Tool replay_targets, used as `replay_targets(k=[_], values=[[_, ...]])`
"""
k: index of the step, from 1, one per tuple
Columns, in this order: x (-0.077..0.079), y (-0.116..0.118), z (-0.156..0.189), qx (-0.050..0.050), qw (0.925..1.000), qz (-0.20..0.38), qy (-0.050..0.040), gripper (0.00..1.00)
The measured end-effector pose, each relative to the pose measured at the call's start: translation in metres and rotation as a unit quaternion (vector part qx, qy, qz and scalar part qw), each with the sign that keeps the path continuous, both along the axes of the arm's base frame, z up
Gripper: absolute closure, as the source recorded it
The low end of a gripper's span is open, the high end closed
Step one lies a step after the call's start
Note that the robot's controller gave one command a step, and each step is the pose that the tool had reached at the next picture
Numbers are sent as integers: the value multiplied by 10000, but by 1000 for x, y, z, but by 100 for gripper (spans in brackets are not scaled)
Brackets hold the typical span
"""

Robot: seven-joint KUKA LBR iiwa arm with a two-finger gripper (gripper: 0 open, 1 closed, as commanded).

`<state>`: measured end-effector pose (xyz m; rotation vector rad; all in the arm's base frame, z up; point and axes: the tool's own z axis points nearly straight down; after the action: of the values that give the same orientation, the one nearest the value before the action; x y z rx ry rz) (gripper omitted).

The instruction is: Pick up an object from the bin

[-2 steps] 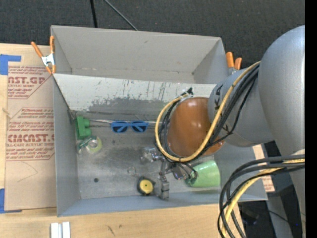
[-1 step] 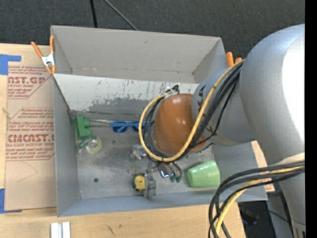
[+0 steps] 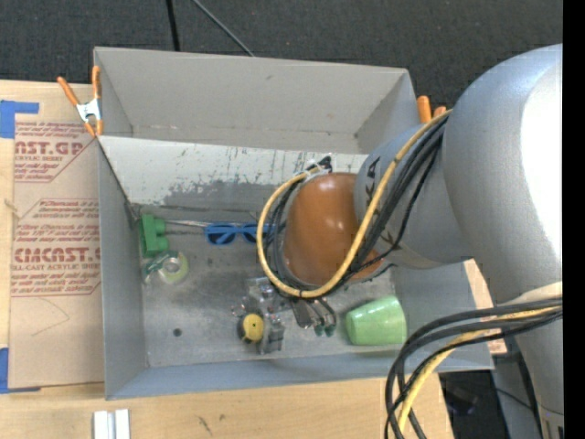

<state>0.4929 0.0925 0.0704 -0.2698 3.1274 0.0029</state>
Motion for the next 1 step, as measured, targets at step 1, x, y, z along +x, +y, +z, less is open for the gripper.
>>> replay_targets(k=[1], values=[[-3, -8, 107, -4, 10000, -45, -23, 100]])
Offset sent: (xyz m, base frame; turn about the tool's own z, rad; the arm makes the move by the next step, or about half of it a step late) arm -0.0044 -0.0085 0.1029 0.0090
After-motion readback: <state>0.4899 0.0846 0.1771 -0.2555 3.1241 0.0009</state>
